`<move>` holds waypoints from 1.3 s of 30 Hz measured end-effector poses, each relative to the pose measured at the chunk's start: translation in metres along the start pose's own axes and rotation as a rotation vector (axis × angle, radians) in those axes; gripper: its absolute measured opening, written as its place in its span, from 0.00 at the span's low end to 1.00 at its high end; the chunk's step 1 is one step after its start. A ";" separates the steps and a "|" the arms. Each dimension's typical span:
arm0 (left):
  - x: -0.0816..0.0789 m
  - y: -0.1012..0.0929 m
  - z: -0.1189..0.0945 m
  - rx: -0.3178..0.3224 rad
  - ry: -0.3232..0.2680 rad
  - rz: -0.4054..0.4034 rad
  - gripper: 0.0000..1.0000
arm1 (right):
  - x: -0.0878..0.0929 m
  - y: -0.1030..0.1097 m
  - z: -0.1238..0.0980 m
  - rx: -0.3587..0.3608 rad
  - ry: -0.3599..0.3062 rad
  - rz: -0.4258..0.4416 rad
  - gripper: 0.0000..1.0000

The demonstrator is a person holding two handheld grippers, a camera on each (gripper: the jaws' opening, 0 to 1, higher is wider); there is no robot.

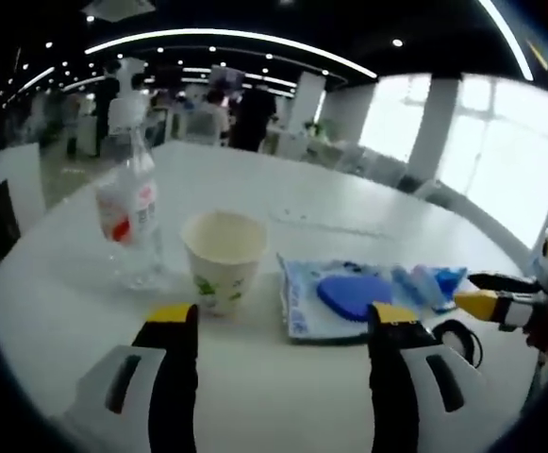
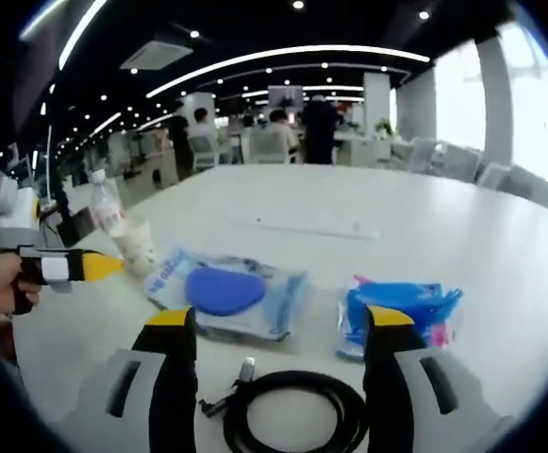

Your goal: Arrange the tabletop items into an orderly group along one side of the table until the central work area is clear of visible clutter.

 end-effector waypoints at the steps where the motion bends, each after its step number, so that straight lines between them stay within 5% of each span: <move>1: -0.001 -0.001 -0.003 -0.003 -0.002 0.012 0.74 | -0.001 0.000 -0.002 0.001 -0.003 -0.001 0.75; 18: -0.019 -0.012 -0.045 -0.007 -0.021 0.070 0.91 | -0.020 -0.002 -0.049 0.013 -0.050 0.005 0.97; 39: -0.018 -0.023 -0.104 -0.019 -0.007 0.088 0.99 | -0.015 0.009 -0.108 -0.006 -0.038 -0.003 0.99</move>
Point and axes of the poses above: the point that each gripper's makers call its tool centre point, and the gripper's own axes: z roughly forward along the fingers, y roughly to its left, x roughly out of its underside, the point moved 4 cm from there along -z, roughly backward along the fingers, and after that the axes turned 15 degrees about x, right-handed, at the moved point
